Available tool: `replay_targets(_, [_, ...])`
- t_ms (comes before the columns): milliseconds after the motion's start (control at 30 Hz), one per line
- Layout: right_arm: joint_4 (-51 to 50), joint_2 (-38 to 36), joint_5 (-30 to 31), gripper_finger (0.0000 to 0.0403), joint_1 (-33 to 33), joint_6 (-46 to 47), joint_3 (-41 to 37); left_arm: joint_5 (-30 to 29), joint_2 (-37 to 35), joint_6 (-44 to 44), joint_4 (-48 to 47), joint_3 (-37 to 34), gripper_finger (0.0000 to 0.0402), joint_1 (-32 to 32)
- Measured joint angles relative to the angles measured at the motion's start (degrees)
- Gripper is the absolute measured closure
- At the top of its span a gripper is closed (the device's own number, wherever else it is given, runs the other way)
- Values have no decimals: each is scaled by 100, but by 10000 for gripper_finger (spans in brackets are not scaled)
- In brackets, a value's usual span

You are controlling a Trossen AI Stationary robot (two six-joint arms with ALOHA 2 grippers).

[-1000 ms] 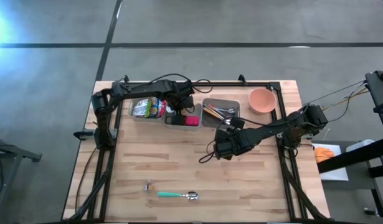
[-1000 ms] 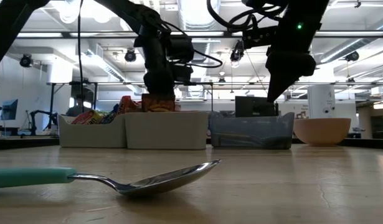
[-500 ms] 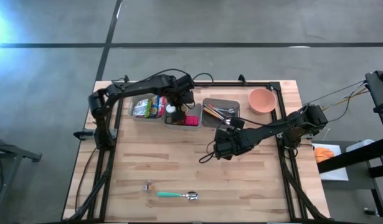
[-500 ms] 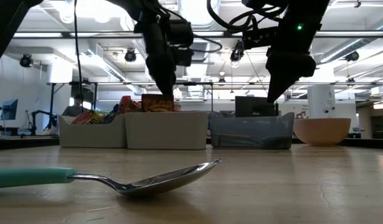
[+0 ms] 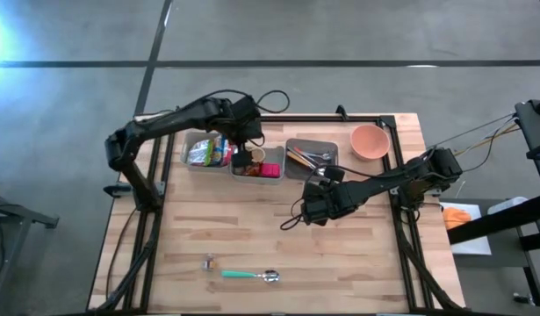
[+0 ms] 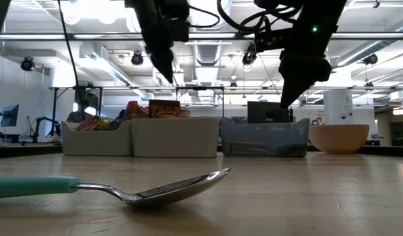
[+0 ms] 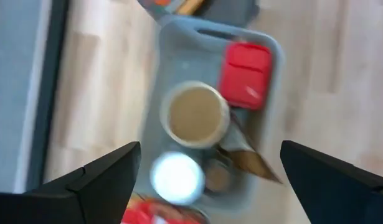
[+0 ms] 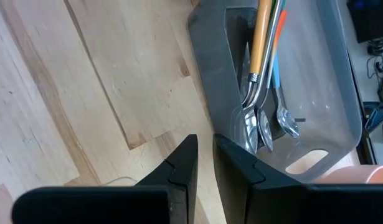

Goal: Pick & Place Food Item
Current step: Put the brown seasoning bottle into the right gray bin

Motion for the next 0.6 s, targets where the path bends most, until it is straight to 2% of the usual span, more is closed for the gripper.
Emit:
replay_targets(200, [79, 0, -2, 356, 0, 0, 0, 234, -275, -830, -764, -169, 11, -419])
replay_targets(433, [117, 0, -11, 356, 0, 6, -2, 232, -669, -1657, -879, -754, 11, -1511])
replay_targets(533, [119, 0, -150, 356, -2, 84, 5, 14, -856, -2621, -593, -1009, 11, -1980])
replay_targets(600, [130, 0, -268, 356, -2, 97, 47, -351, -968, -3840, -341, -1222, 11, -2263])
